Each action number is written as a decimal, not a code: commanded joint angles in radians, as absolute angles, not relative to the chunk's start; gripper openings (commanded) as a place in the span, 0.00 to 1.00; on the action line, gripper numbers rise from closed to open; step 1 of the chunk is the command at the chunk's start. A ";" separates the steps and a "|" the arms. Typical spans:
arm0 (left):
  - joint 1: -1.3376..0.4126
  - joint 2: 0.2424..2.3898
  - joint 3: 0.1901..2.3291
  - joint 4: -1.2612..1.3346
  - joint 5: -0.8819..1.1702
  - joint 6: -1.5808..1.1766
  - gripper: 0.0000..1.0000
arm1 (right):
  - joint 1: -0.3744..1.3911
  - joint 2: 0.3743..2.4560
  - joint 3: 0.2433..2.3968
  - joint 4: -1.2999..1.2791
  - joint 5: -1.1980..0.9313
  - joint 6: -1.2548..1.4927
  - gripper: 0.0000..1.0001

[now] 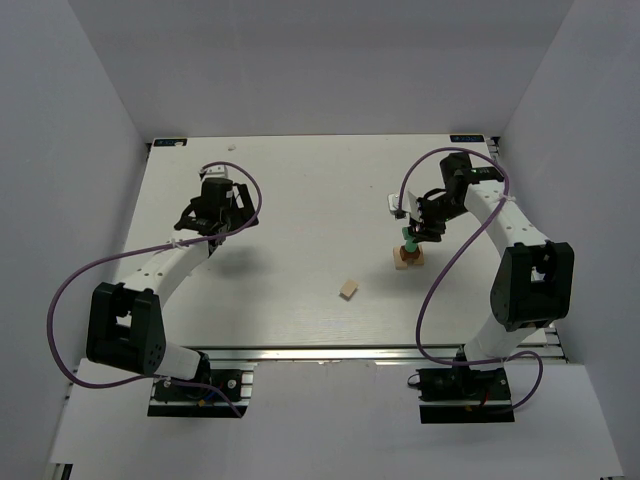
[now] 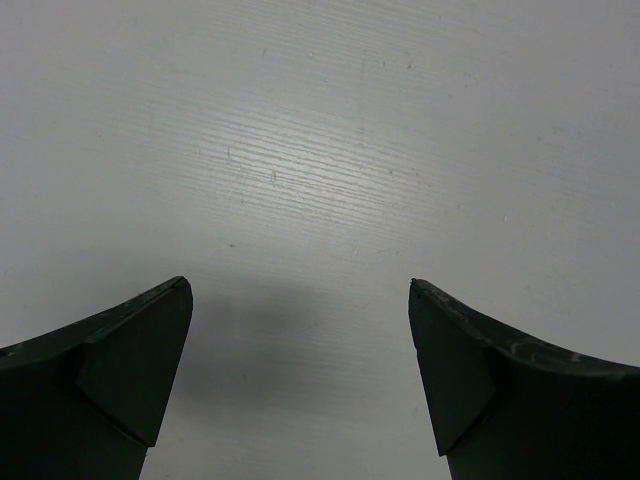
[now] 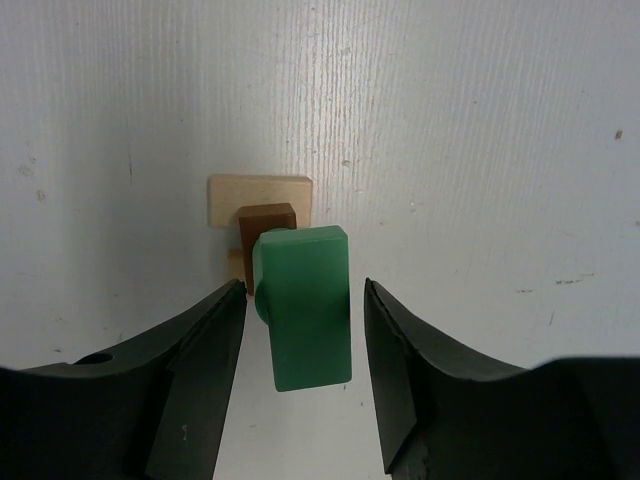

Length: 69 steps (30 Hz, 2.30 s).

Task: Build the wood block tower

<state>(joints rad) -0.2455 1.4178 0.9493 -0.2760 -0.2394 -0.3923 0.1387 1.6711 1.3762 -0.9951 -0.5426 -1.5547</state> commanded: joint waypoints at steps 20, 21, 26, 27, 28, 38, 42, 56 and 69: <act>-0.244 1.309 0.927 -0.265 -0.229 -0.388 0.98 | 0.152 1.540 1.492 -1.071 -0.676 -1.588 0.89; -0.244 1.286 0.919 -0.264 -0.230 -0.396 0.98 | 0.164 1.534 1.499 -1.075 -0.676 -1.588 0.89; -0.244 1.203 0.858 -0.261 -0.196 -0.414 0.98 | 0.363 1.497 1.459 -1.069 -0.595 -1.540 0.89; -0.244 1.190 0.851 -0.265 -0.196 -0.419 0.98 | 0.395 1.493 1.448 -1.059 -0.582 -1.519 0.90; -0.244 1.166 0.844 -0.268 -0.198 -0.422 0.98 | 0.449 1.491 1.428 -1.043 -0.566 -1.506 0.90; -0.244 1.141 0.768 -0.219 -0.117 -0.423 0.98 | 0.612 1.738 1.665 -1.006 -0.528 -1.185 0.89; -0.247 1.169 0.765 -0.192 -0.036 -0.410 0.98 | 0.611 1.711 1.632 -0.801 -0.564 -0.901 0.89; -0.730 1.341 0.791 -0.121 -0.026 -0.341 0.98 | 0.591 1.186 1.085 -0.296 0.371 0.187 0.89; -0.989 1.696 1.002 -0.123 -0.095 -0.264 0.98 | 0.385 0.876 0.812 -0.249 0.281 0.230 0.89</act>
<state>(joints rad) -0.9649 1.6810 0.9463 -0.1268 -0.0681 -0.2886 0.4126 0.8940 0.8410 -0.3058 0.3103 0.2081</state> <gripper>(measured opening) 0.982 0.895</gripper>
